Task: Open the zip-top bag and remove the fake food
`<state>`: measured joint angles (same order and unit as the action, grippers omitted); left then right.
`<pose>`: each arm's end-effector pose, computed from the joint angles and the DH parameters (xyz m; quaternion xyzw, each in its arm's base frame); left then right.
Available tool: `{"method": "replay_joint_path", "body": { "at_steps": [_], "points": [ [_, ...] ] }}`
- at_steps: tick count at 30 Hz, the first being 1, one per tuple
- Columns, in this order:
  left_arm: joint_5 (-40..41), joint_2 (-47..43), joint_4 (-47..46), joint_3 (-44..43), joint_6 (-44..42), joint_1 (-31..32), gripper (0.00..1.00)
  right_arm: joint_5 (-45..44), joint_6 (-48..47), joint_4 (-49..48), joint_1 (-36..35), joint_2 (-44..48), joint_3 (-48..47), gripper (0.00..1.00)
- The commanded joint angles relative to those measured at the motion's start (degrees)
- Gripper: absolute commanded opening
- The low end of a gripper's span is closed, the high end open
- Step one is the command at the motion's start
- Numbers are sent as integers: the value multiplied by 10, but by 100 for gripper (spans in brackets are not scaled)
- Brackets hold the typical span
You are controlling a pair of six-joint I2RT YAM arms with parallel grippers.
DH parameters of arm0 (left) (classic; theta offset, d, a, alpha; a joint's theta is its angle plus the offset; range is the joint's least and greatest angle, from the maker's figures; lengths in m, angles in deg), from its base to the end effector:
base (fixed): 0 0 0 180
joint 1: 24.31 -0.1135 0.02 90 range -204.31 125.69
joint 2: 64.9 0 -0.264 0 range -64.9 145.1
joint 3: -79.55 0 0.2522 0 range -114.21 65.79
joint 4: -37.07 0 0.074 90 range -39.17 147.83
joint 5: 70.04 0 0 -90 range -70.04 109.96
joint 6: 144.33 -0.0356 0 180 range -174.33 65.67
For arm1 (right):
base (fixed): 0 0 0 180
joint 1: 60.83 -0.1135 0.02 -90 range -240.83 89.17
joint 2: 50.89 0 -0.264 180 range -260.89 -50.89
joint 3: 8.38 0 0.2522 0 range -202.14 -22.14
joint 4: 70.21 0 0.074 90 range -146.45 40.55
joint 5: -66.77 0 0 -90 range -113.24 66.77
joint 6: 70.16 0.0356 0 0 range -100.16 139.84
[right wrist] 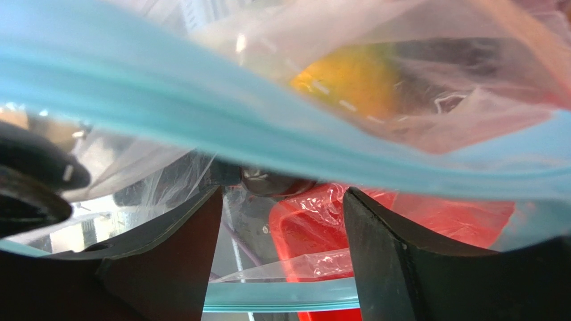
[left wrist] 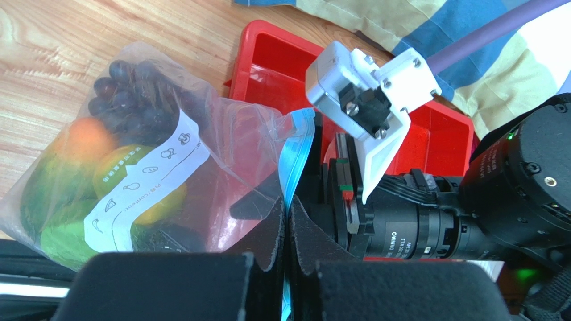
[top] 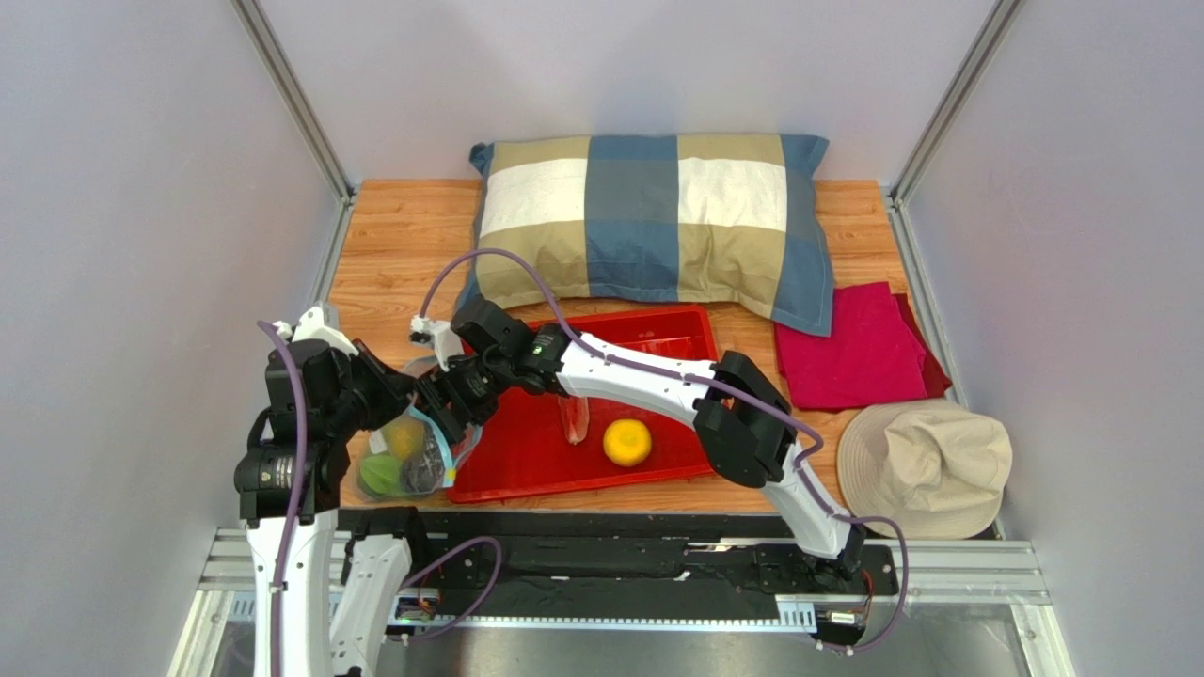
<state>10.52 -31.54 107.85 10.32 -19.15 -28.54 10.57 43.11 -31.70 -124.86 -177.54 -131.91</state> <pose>0.0935 0.0011 0.3440 -0.2621 0.8447 -0.1933 0.4247 0.2041 0.4643 0.2428 -0.4156 0.7767 0.4625 0.1006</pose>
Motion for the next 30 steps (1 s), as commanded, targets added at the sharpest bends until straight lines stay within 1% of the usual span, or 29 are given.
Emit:
{"method": "replay_joint_path", "body": {
  "at_steps": [1, 5, 9, 12, 14, 15, 19, 21, 22, 24, 27, 29, 30],
  "points": [
    [-44, 12, -26, -17, 17, -1, 0, 46, -38, -55, -7, -12, 11, 71],
    [-87, 30, -51, -34, 28, -2, 0, 70, -61, -56, -8, -11, 17, 73],
    [-114, 41, -87, -46, 61, -1, 0, 64, -75, -54, -8, -10, 16, 75],
    [-97, 51, -96, -64, 64, -1, 0, 26, -88, -31, -5, -11, 0, 77],
    [-69, 64, -72, -82, 51, -1, 0, 27, -81, -23, 0, -17, -17, 78],
    [-42, 67, -64, -97, 32, -2, 0, 33, -71, -23, 5, -18, -21, 78],
    [-20, 81, -24, -125, -18, -1, 0, 38, -60, -23, 9, -31, -47, 78],
    [-14, 78, -7, -126, -33, -1, 0, 50, -51, -38, 9, -34, -51, 78],
    [-15, 74, -6, -122, -35, -1, 0, 65, -37, -69, 9, -35, -48, 78],
    [-32, 66, -13, -112, -43, -1, 0, 77, -31, -88, 4, -40, -43, 79],
    [-41, 63, -7, -103, -49, -1, 0, 64, -38, -81, 0, -49, -43, 82],
    [-32, 60, 13, -99, -48, -1, 0, 51, -31, -85, -3, -58, -39, 82],
    [-14, 59, 22, -95, -37, -1, 0, 32, -31, -86, -6, -62, -36, 82]
  ]
}}
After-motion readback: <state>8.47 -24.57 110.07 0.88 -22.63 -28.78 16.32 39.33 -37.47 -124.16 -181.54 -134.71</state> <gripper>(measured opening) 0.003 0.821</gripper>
